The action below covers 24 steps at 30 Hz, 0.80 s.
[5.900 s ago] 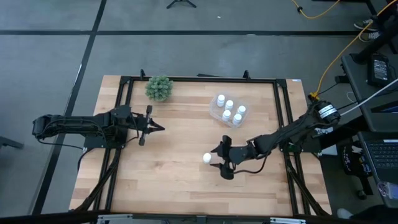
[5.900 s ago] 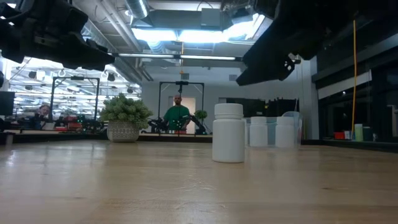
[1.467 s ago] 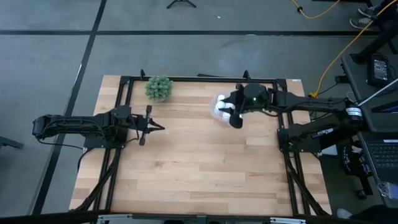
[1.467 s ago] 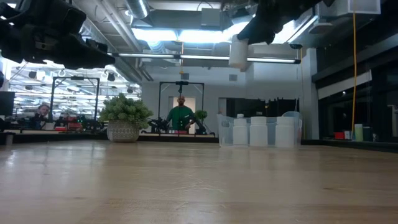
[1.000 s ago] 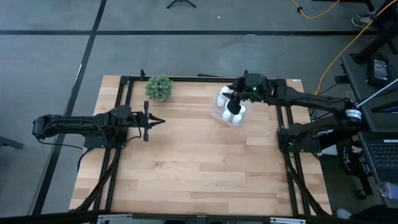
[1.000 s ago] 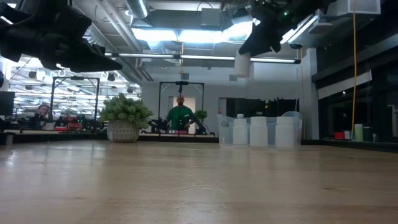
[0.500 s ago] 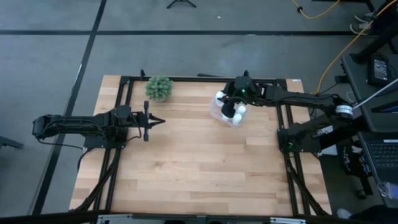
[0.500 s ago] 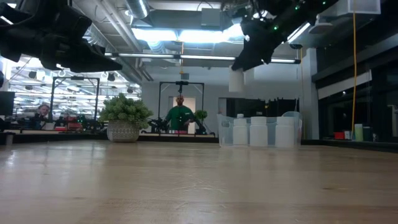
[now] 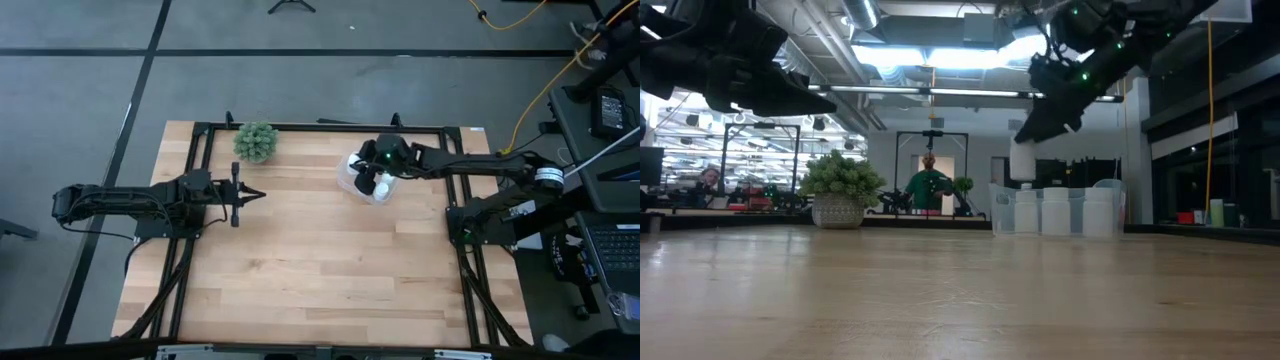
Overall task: Pick and place pill bottles into a basket
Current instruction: Put the white pill bottle into the transparent bin
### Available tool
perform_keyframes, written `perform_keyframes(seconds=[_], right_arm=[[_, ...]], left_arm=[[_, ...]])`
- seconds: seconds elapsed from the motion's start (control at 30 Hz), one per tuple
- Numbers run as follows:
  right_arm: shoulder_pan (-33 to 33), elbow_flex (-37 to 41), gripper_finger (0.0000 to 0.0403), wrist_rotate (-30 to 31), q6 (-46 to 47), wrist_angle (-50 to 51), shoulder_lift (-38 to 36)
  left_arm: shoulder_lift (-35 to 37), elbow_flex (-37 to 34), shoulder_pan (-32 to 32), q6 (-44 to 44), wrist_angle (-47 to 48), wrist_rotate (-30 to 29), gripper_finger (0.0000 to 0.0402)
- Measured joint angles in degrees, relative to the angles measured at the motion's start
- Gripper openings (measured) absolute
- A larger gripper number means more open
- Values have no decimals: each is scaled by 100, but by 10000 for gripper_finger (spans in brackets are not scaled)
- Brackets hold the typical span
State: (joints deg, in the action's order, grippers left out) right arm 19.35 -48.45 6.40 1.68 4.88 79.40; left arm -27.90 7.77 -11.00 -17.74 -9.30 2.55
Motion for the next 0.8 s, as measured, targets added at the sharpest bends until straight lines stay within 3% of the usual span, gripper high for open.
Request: perform_keyframes(seconds=[0.5, 0.8], right_arm=[[-2, 464, 148, 20, 18, -1183, 844], [-2, 468, 148, 366, -39, -1153, 1290]], left_arm=[[1, 0, 1, -105, -9, -7, 2], [1, 0, 1, -105, -3, -11, 2]])
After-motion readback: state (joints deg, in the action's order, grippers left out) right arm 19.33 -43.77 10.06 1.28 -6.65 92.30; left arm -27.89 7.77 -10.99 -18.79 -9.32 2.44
